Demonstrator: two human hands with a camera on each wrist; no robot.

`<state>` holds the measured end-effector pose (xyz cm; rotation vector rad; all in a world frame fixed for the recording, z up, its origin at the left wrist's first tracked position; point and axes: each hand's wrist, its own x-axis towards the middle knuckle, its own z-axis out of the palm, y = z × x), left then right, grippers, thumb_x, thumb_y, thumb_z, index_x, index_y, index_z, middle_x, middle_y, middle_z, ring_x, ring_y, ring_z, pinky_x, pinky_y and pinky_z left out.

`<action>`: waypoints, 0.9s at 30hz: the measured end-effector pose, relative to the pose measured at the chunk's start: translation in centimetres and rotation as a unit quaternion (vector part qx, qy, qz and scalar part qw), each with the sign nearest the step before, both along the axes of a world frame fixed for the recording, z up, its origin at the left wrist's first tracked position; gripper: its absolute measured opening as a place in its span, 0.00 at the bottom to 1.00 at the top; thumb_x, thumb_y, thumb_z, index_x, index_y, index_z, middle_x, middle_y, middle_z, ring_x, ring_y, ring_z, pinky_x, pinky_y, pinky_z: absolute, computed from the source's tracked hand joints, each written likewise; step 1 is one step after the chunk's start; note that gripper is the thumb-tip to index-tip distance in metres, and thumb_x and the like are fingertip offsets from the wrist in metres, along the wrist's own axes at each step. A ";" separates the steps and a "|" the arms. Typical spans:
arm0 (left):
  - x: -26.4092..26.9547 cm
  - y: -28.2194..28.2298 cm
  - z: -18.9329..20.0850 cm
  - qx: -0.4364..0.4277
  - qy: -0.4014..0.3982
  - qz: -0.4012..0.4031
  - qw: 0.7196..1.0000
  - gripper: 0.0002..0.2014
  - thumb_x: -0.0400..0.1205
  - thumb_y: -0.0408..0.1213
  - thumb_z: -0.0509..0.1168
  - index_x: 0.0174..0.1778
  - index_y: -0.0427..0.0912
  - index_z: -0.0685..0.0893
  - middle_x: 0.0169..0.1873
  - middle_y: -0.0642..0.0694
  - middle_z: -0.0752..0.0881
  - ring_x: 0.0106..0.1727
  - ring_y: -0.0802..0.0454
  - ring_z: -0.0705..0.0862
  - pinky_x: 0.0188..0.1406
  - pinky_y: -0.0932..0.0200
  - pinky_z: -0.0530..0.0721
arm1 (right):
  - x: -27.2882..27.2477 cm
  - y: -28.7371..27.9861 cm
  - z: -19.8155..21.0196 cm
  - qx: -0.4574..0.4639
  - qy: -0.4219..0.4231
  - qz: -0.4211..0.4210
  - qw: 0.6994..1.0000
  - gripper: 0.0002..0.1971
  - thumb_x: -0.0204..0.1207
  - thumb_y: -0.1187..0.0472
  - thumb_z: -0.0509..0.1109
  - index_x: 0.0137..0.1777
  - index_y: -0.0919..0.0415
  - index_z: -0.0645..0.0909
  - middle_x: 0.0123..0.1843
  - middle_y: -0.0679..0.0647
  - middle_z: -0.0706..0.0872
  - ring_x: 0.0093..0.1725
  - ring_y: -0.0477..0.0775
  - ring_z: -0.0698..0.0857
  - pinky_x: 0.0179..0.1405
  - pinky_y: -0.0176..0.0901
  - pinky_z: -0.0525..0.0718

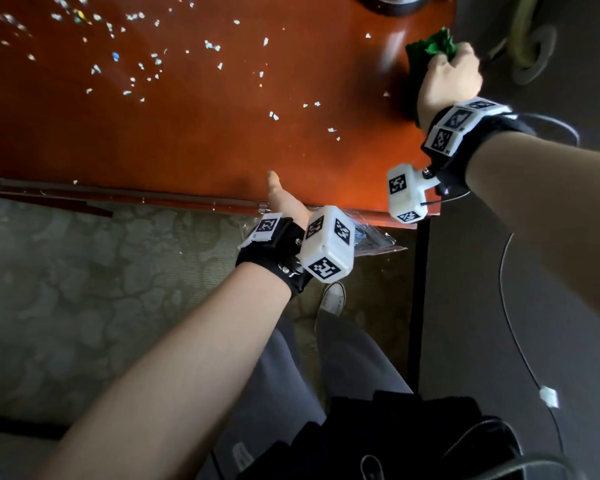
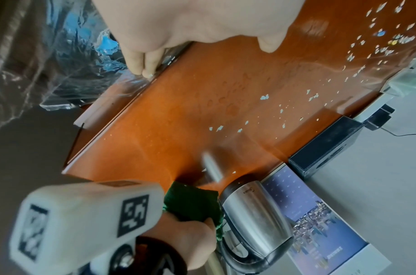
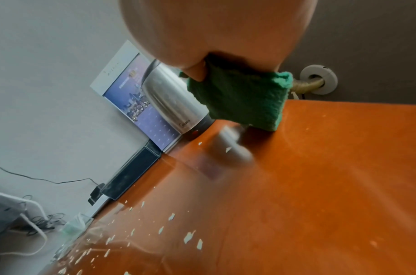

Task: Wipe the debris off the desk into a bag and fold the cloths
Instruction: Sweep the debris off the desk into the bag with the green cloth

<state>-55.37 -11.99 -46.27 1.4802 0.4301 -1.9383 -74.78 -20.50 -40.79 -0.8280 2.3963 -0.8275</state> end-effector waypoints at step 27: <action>0.7 3.5 -1.0 -0.054 -0.020 0.082 0.995 0.33 0.78 0.71 0.57 0.49 0.39 0.76 0.42 0.35 0.82 0.46 0.39 0.82 0.71 0.35 0.75 | 9.6 7.5 -3.3 0.139 -0.218 0.342 0.904 0.12 0.79 0.62 0.61 0.56 0.59 0.83 0.49 0.59 0.86 0.47 0.60 0.83 0.44 0.44 0.80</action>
